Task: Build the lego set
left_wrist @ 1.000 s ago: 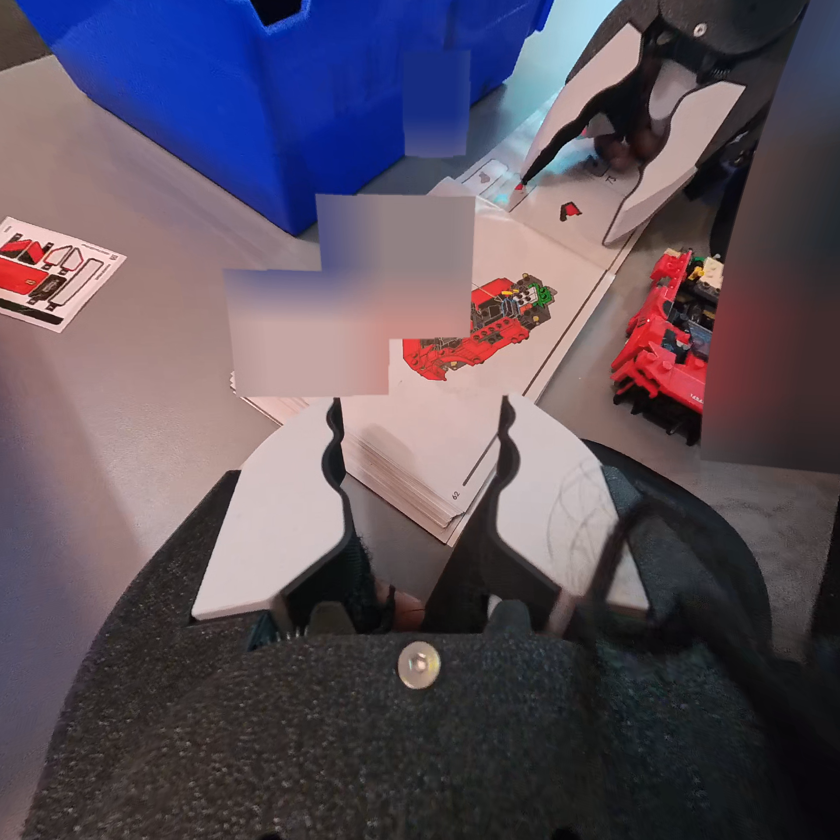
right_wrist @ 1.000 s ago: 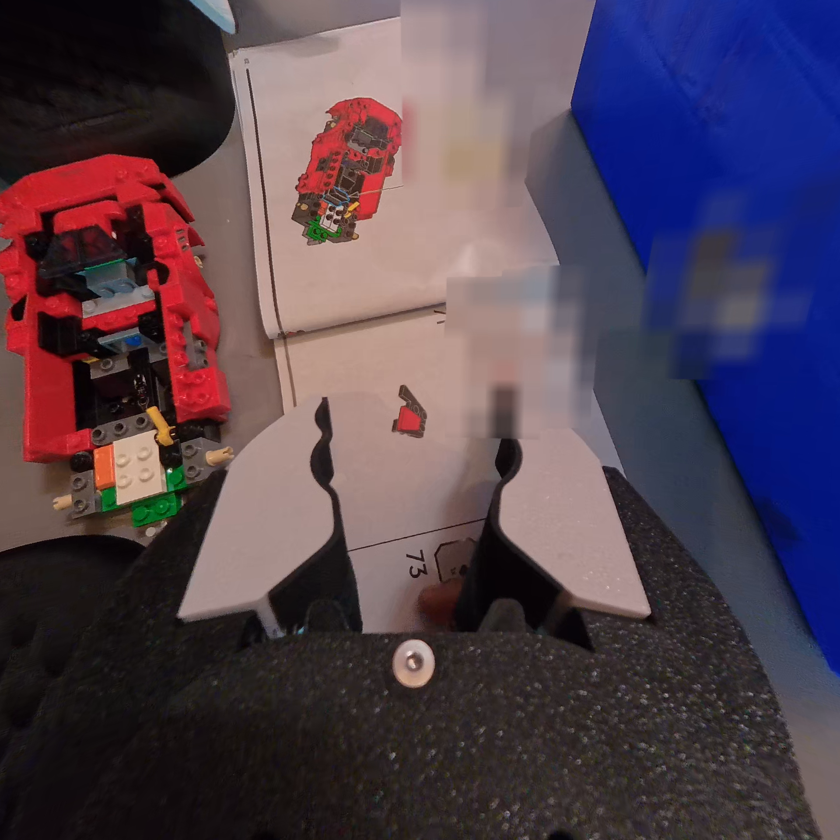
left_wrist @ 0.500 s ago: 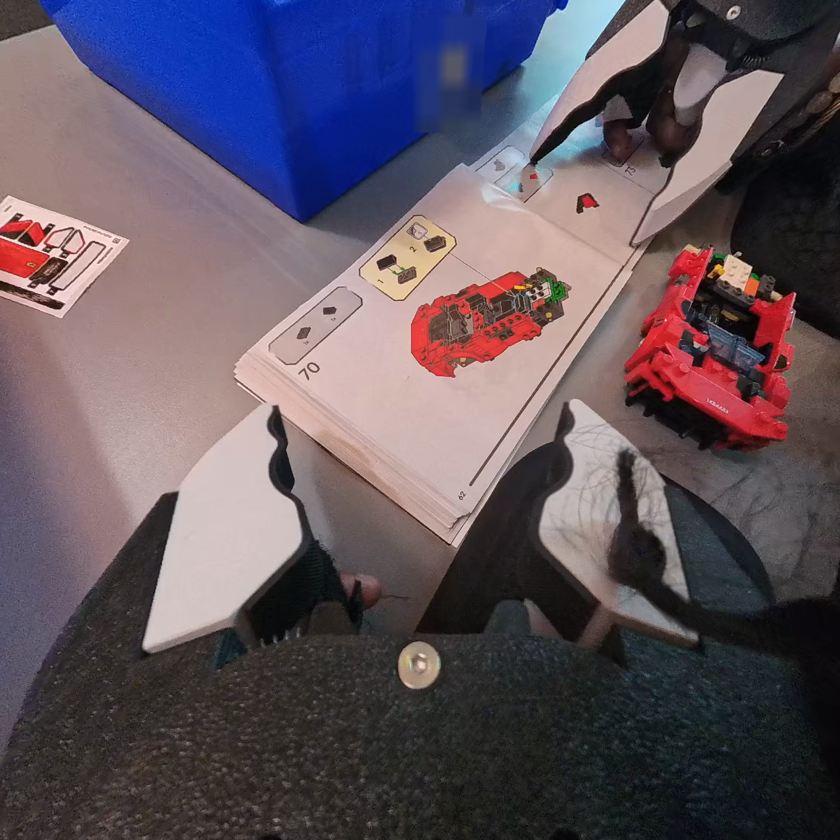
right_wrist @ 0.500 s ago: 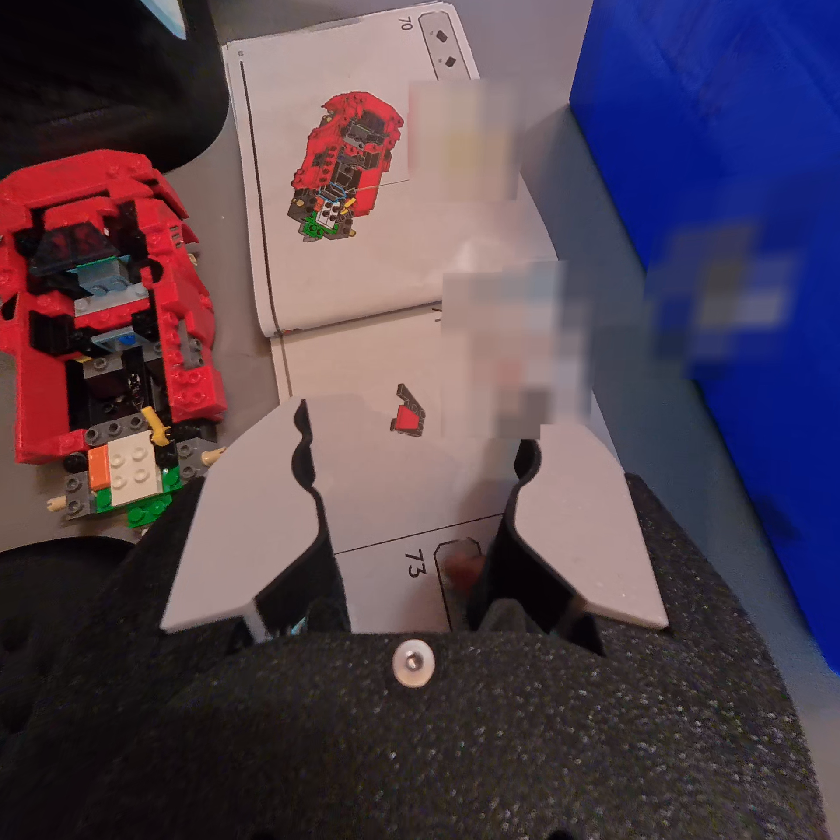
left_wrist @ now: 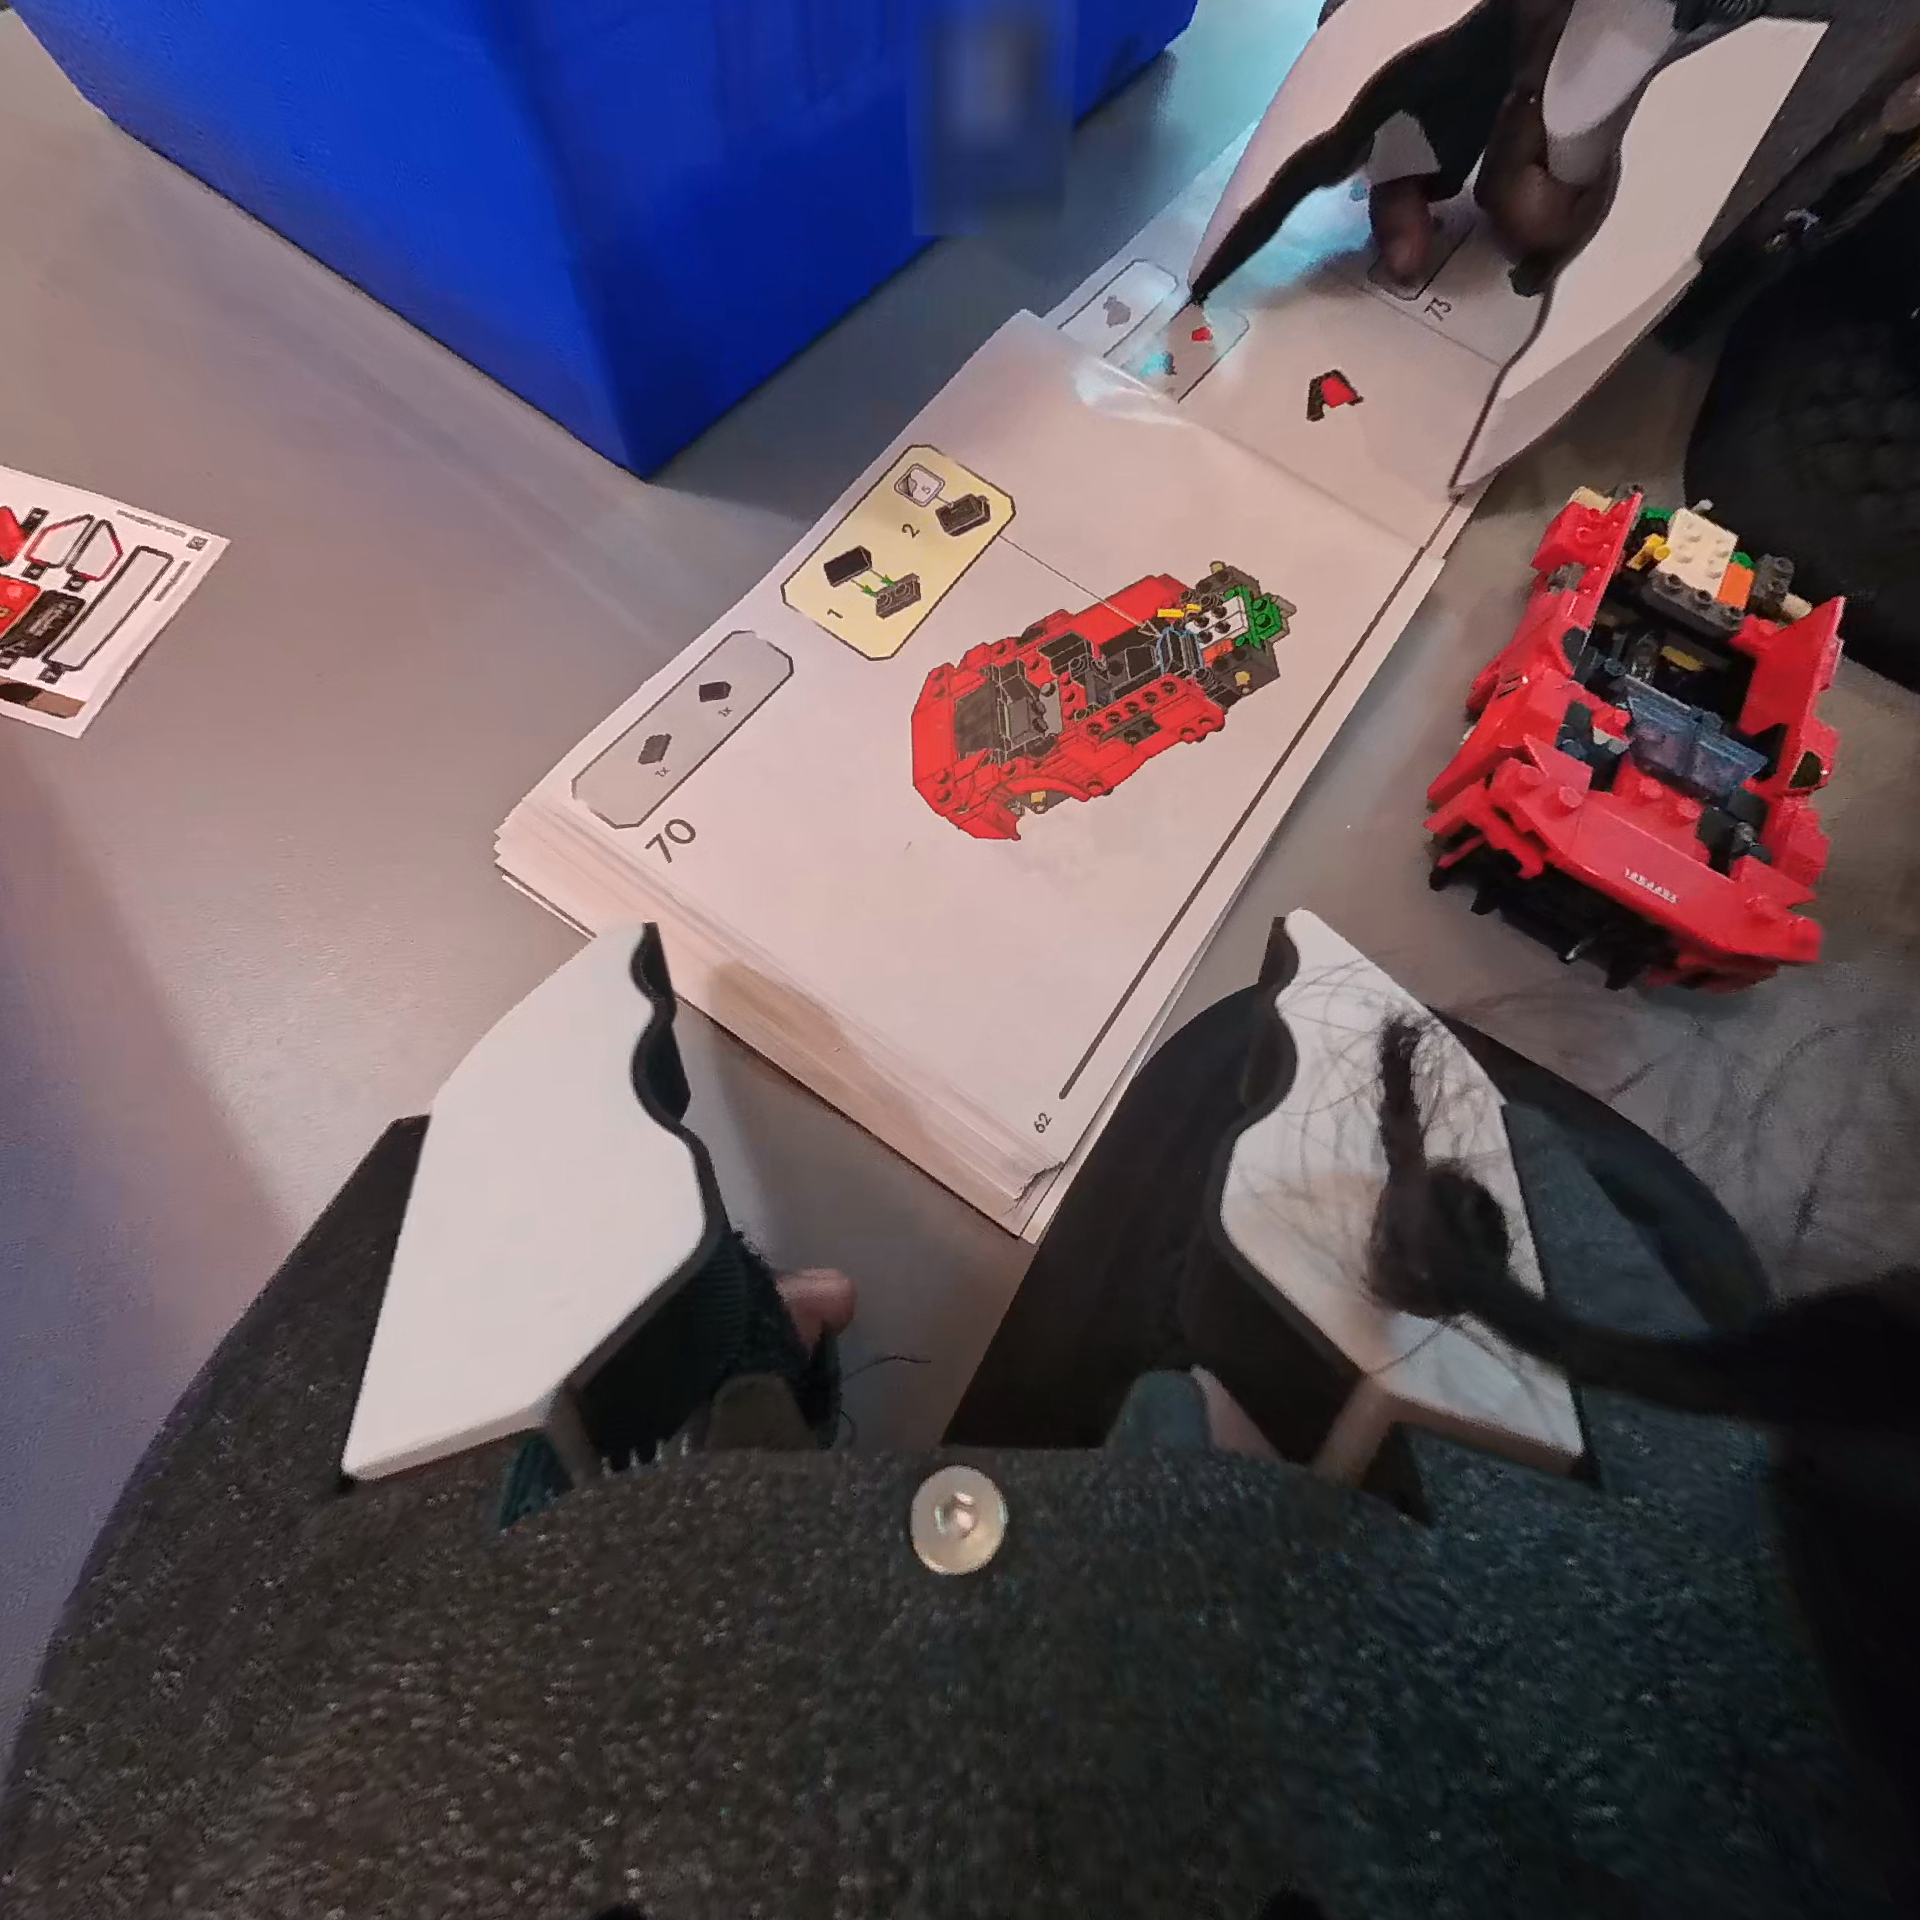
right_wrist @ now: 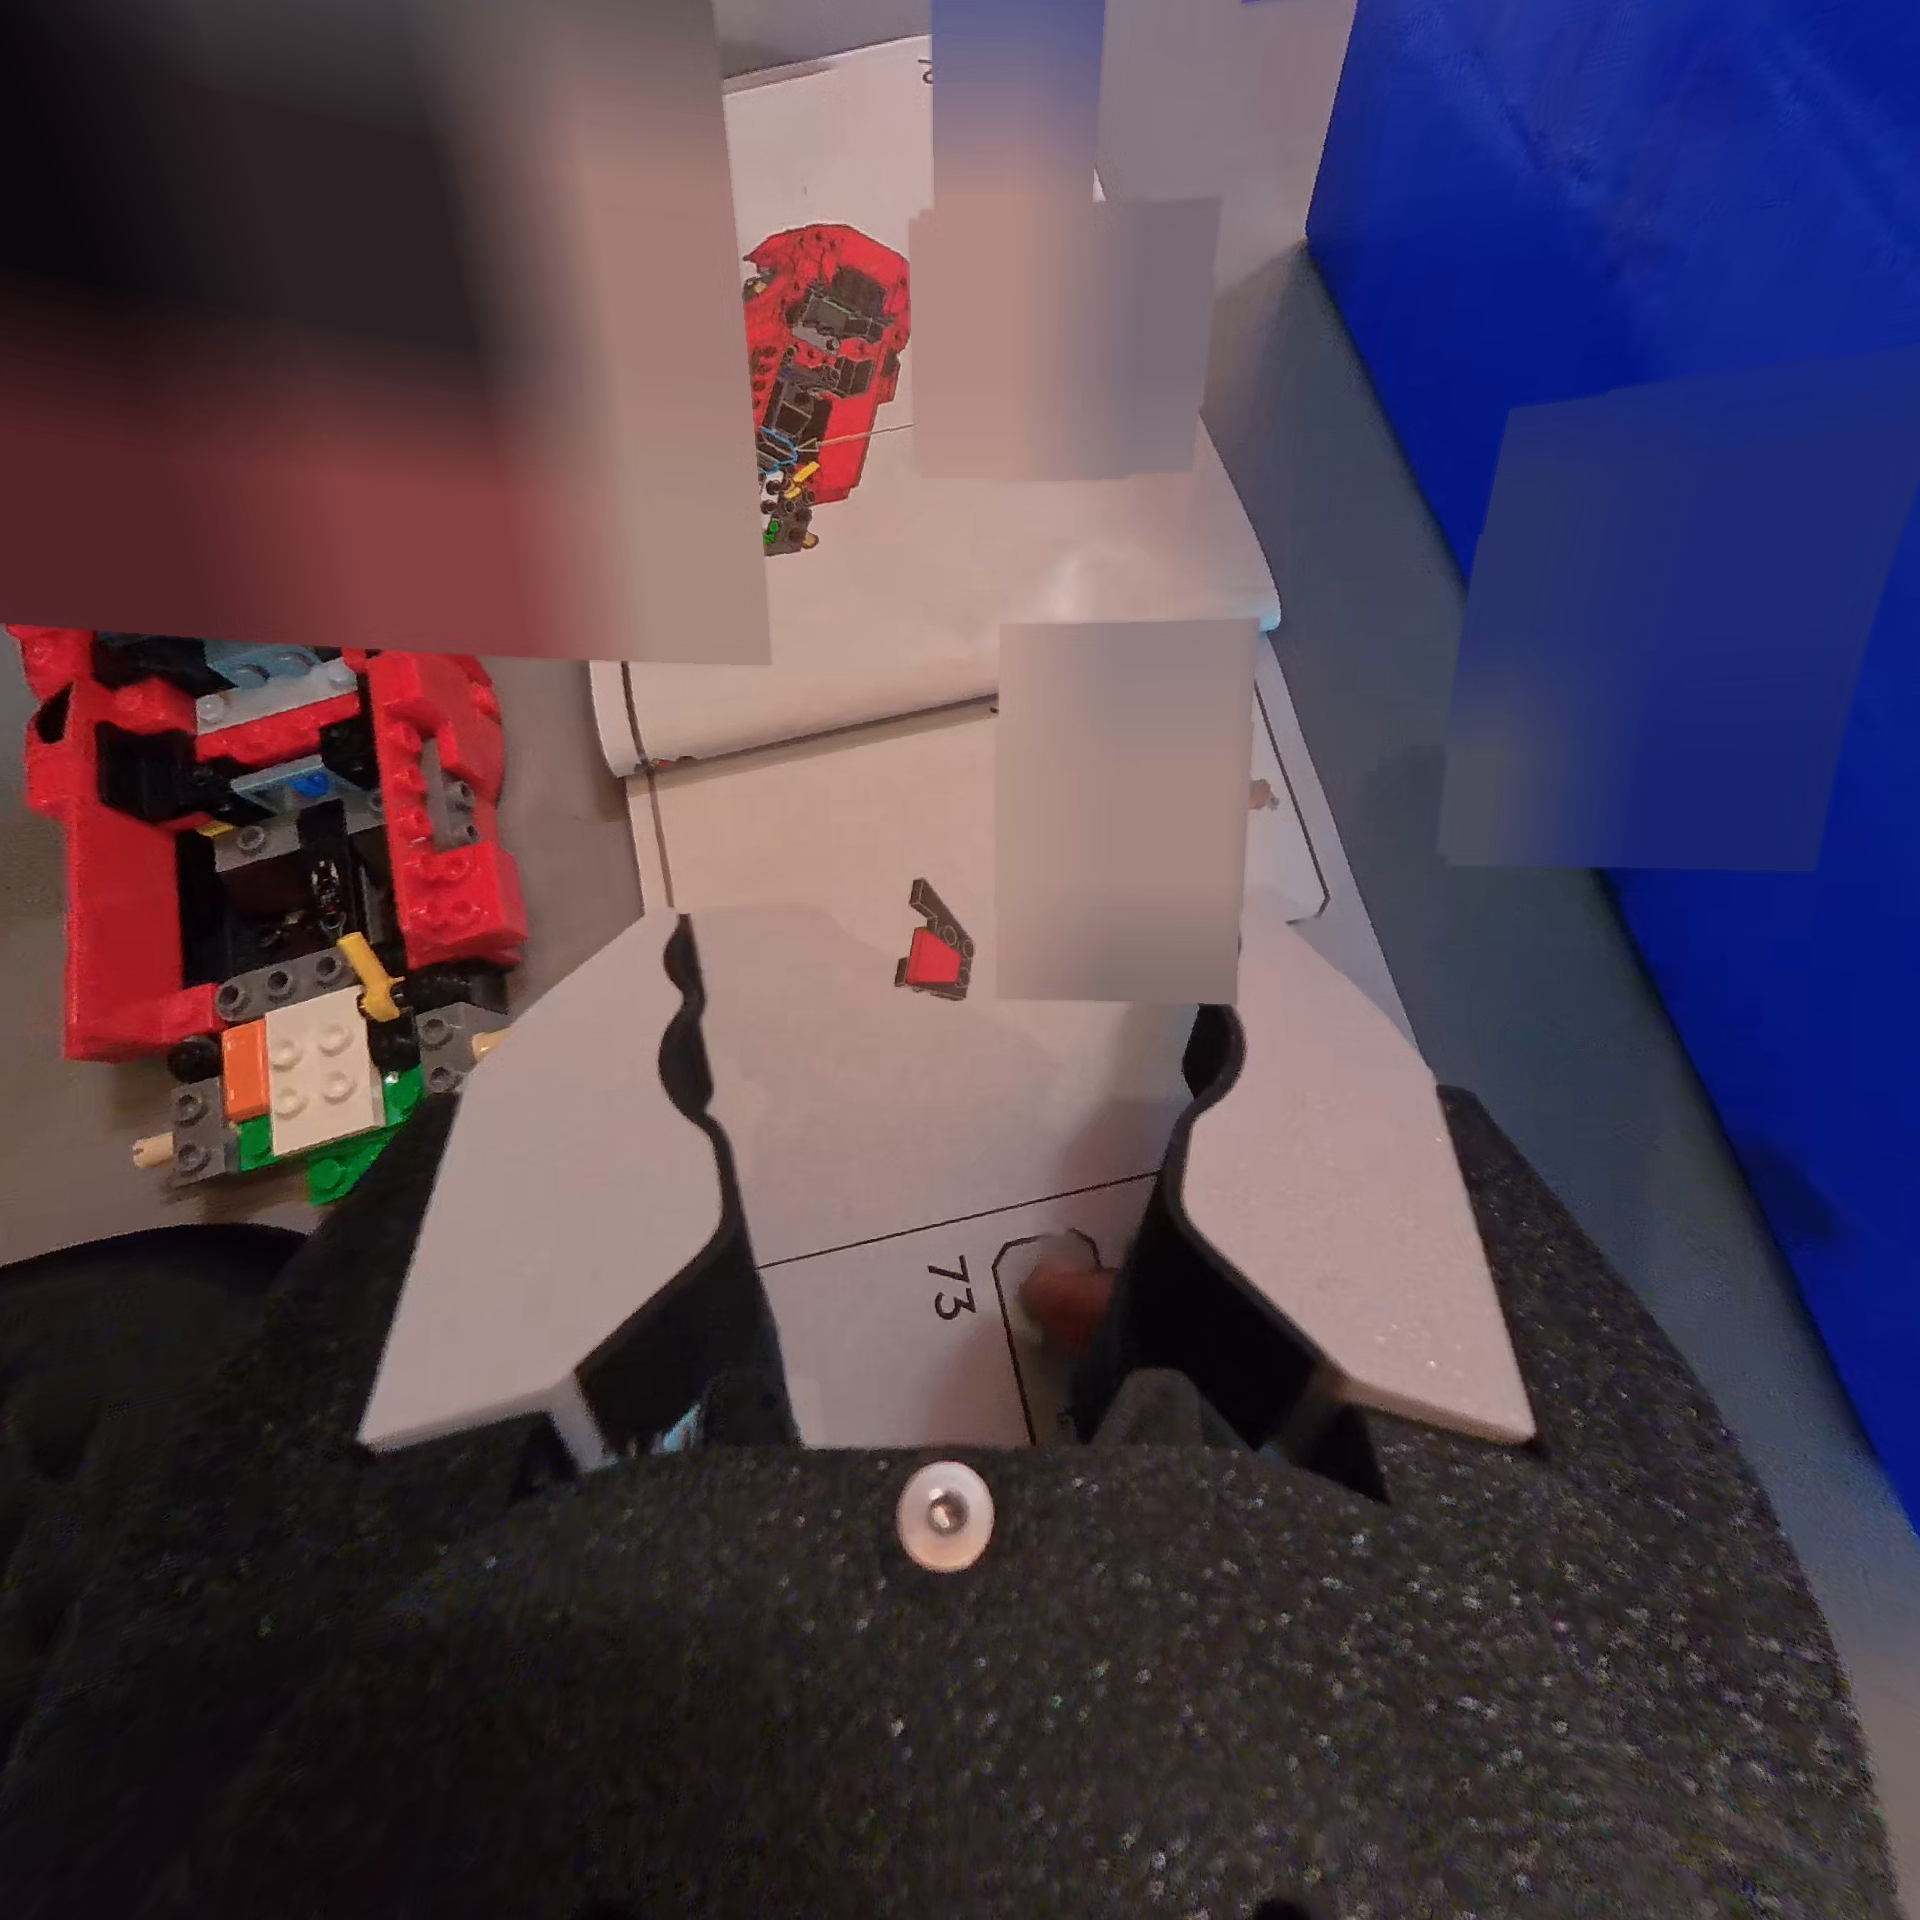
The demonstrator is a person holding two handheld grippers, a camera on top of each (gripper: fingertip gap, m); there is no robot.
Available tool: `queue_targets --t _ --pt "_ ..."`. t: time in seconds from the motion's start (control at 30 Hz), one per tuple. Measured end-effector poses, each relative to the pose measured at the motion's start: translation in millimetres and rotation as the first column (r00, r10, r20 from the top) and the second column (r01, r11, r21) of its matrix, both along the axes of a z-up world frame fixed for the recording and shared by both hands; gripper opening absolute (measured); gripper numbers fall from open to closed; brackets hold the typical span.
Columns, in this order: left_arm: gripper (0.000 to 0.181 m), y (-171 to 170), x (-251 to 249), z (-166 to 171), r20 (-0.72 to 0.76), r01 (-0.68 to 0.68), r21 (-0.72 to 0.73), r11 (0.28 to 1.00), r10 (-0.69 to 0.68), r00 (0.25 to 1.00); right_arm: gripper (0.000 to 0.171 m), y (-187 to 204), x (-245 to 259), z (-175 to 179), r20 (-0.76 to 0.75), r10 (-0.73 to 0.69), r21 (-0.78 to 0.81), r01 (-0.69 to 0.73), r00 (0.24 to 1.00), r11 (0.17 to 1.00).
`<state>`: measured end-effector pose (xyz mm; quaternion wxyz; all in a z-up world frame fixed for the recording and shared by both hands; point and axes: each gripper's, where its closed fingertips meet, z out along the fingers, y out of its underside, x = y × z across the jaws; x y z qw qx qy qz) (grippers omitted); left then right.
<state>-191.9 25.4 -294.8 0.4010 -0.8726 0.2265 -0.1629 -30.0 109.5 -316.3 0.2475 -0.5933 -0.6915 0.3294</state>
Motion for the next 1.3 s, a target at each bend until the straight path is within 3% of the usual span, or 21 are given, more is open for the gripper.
queue_targets --t 0.1,0.27,0.37,0.5,0.53,1.3 --pt "0.104 0 0 0 -0.003 0.003 -0.001 1.000 -0.003 1.000 0.097 4 -1 1 -0.007 -0.029 -0.018 0.028 1.000 0.999" --pt "0.098 -1 1 -1 -0.006 0.010 -0.007 1.000 -0.010 1.000 0.071 18 -2 11 -0.075 -0.110 0.006 0.111 0.991 0.994" --pt "0.095 -1 1 -1 -0.006 0.010 -0.008 1.000 -0.010 1.000 0.086 21 -4 0 -0.008 -0.144 0.049 0.144 0.990 0.988" --pt "0.093 -1 1 -1 -0.008 0.010 -0.010 1.000 -0.010 1.000 0.131 36 0 -6 0.034 -0.276 0.052 0.274 0.961 0.960" --pt "0.093 -1 1 -2 -0.010 0.010 -0.013 1.000 -0.010 1.000 0.133 35 2 -9 0.061 -0.298 0.021 0.297 0.953 0.955" --pt "0.083 0 -1 -7 -0.041 -0.001 -0.038 0.999 -0.001 0.999 0.131 36 5 -8 0.057 -0.275 0.022 0.274 0.960 0.962"
